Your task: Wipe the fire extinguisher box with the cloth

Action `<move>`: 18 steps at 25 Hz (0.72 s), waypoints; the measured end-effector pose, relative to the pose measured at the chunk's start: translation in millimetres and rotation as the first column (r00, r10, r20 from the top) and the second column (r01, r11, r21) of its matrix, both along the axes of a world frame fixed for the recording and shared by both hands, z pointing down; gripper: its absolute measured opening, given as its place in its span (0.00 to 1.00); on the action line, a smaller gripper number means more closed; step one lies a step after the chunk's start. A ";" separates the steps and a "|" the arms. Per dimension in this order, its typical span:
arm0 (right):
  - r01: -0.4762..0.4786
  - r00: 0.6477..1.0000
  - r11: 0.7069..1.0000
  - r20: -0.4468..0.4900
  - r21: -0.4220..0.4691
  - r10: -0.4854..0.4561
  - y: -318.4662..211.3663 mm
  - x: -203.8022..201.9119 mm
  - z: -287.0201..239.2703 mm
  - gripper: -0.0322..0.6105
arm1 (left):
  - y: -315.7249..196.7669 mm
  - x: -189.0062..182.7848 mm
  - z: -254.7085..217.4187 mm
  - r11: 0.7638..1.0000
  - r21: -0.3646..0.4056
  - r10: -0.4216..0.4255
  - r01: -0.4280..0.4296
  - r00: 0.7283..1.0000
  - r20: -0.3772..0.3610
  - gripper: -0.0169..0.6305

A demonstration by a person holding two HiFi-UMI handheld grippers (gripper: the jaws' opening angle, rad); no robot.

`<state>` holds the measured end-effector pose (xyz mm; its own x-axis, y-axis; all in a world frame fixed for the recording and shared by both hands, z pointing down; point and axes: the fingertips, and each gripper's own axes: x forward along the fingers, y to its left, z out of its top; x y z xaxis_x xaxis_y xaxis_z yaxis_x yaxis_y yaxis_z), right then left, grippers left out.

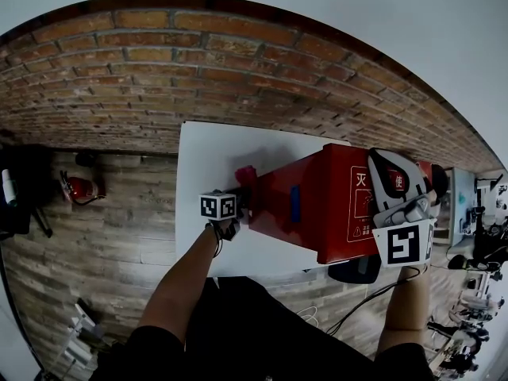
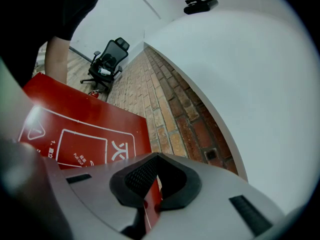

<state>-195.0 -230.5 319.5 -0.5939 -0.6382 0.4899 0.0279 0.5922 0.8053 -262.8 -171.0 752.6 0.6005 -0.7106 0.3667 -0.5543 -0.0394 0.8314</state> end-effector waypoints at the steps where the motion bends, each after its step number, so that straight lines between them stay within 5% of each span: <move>1: 0.000 1.000 1.000 0.000 0.001 0.000 -0.1 0.0 0.0 0.08 | -0.2 -0.3 2.8 1.000 -0.007 -0.004 0.004 1.000 0.009 0.14; 18: 0.001 1.000 1.000 0.010 -0.002 -0.001 -0.2 -0.8 0.3 0.08 | -3.4 -1.5 53.4 0.990 -0.141 -0.003 0.028 0.985 0.173 0.14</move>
<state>-195.8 -230.7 319.8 -0.5991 -0.6368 0.4853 0.0202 0.5939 0.8043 -264.3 -174.4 806.0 0.5087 -0.6527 0.5614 -0.6893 0.0819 0.7198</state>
